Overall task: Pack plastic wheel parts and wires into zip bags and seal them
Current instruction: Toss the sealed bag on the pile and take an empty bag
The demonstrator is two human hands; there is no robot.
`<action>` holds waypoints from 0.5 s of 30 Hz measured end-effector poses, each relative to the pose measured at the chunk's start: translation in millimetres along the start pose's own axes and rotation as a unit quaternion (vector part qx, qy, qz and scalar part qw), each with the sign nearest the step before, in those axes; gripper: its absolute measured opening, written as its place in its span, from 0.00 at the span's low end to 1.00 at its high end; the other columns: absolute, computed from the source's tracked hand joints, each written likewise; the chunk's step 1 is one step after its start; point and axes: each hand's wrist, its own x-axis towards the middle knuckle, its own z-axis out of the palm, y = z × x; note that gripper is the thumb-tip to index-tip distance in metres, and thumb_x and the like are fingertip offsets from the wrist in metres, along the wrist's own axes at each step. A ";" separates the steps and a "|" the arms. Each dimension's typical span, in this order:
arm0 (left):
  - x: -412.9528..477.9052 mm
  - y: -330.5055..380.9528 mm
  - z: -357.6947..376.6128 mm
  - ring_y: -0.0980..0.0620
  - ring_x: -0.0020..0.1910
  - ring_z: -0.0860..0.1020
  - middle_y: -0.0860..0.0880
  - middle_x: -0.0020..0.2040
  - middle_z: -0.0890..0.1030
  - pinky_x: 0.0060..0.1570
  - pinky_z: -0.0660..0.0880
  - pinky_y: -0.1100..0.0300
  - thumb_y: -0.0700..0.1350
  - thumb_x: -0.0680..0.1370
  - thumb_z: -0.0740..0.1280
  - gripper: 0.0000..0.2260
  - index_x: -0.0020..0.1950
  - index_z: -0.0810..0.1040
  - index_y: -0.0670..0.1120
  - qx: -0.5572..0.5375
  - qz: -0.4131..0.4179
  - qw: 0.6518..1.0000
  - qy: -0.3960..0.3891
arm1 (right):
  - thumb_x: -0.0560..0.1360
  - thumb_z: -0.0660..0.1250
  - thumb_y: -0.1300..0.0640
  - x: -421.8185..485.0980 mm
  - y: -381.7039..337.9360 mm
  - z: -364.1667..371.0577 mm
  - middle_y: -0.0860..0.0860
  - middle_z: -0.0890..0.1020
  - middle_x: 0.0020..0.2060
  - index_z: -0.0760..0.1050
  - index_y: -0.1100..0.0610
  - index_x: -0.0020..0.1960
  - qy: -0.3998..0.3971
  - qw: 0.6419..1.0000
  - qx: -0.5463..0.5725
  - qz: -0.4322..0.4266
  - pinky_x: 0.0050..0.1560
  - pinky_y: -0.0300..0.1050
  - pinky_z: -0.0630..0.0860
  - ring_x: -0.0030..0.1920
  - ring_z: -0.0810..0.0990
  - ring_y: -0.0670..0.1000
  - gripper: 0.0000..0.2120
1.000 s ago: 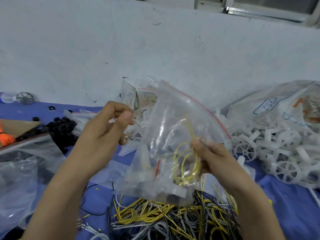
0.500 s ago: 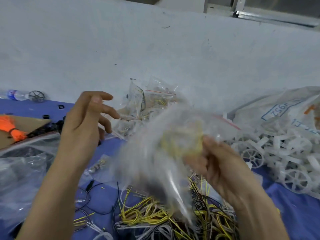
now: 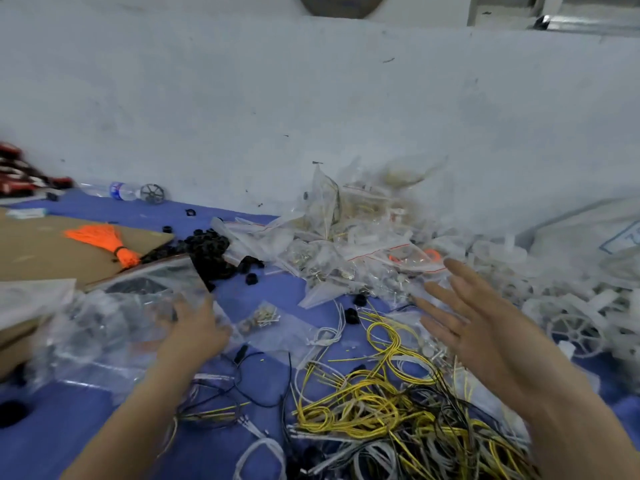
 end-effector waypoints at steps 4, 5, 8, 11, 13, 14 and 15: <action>-15.0 -37.0 11.8 0.37 0.58 0.74 0.38 0.63 0.72 0.56 0.73 0.47 0.43 0.79 0.59 0.17 0.67 0.68 0.49 0.042 0.001 0.999 0.033 | 0.64 0.71 0.48 0.8 12.9 9.2 0.48 0.73 0.67 0.77 0.41 0.59 -0.037 0.996 -0.074 0.043 0.53 0.47 0.76 0.59 0.79 0.51 0.24; -17.7 -38.3 7.6 0.39 0.55 0.76 0.39 0.59 0.75 0.52 0.74 0.50 0.41 0.78 0.59 0.14 0.64 0.72 0.46 0.028 0.011 0.998 0.054 | 0.62 0.72 0.47 1.0 17.7 13.0 0.48 0.74 0.66 0.78 0.40 0.58 -0.050 0.993 -0.092 0.055 0.55 0.49 0.76 0.60 0.79 0.52 0.24; -20.6 -39.4 -5.9 0.42 0.51 0.78 0.41 0.52 0.80 0.49 0.74 0.53 0.35 0.76 0.60 0.10 0.54 0.78 0.42 -0.021 0.038 0.996 0.073 | 0.60 0.73 0.42 0.0 29.9 25.2 0.47 0.74 0.65 0.78 0.37 0.57 -0.091 0.982 -0.144 0.083 0.57 0.50 0.76 0.62 0.76 0.52 0.25; -29.2 -44.0 -12.5 0.43 0.49 0.78 0.41 0.48 0.81 0.45 0.73 0.54 0.32 0.74 0.60 0.10 0.49 0.79 0.40 -0.054 0.066 0.994 0.062 | 0.61 0.71 0.39 -2.4 34.6 33.7 0.45 0.74 0.65 0.77 0.35 0.57 -0.125 0.969 -0.192 0.092 0.57 0.48 0.75 0.63 0.74 0.49 0.24; -30.9 -49.2 -11.5 0.44 0.49 0.78 0.41 0.48 0.81 0.44 0.71 0.58 0.34 0.74 0.63 0.07 0.48 0.79 0.40 -0.064 0.087 0.992 0.060 | 0.61 0.71 0.38 -3.9 33.8 34.7 0.44 0.74 0.64 0.77 0.35 0.57 -0.140 0.962 -0.215 0.090 0.58 0.49 0.75 0.63 0.74 0.48 0.23; -31.3 -50.2 -12.1 0.45 0.49 0.77 0.42 0.50 0.80 0.44 0.70 0.59 0.38 0.75 0.65 0.06 0.50 0.78 0.41 -0.064 0.089 0.992 0.062 | 0.61 0.70 0.38 -4.9 32.5 34.4 0.44 0.74 0.64 0.77 0.35 0.57 -0.145 0.960 -0.224 0.088 0.58 0.49 0.75 0.63 0.74 0.47 0.23; -30.4 -50.0 -12.1 0.46 0.50 0.77 0.42 0.53 0.78 0.44 0.70 0.61 0.43 0.76 0.66 0.08 0.53 0.77 0.42 -0.058 0.084 0.993 0.062 | 0.61 0.70 0.38 -5.6 30.8 34.1 0.44 0.75 0.64 0.77 0.35 0.57 -0.150 0.958 -0.230 0.086 0.59 0.49 0.75 0.63 0.74 0.47 0.23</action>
